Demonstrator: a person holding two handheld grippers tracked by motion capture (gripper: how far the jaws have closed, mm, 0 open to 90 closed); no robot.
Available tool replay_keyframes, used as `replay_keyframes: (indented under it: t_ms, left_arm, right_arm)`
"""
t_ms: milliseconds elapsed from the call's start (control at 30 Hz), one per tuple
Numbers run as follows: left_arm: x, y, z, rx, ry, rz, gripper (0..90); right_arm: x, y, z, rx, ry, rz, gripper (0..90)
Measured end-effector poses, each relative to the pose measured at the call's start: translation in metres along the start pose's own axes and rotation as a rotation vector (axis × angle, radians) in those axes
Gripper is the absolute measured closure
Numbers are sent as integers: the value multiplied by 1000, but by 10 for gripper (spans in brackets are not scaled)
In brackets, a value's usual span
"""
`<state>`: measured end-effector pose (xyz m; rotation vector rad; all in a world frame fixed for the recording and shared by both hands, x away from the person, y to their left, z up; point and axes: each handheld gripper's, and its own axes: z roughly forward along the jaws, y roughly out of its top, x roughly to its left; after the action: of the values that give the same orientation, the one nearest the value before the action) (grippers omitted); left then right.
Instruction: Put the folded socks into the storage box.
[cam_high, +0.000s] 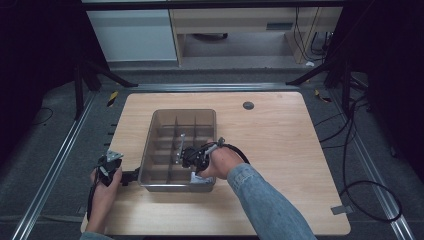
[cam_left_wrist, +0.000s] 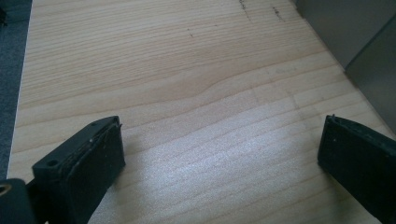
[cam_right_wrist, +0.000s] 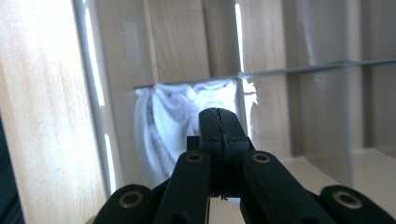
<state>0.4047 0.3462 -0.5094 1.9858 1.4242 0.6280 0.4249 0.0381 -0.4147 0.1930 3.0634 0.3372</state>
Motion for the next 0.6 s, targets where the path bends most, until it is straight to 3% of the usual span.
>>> replay_keyframes:
  t_ms: [167,600]
  left_arm:
    - [0,0,0,1,0,0,0]
    - [0,0,0,0,-1,-3,0]
  right_arm:
    - [1,-6,-9,12,-20,6,900]
    - [-2,-18,11,53,-21,28,900]
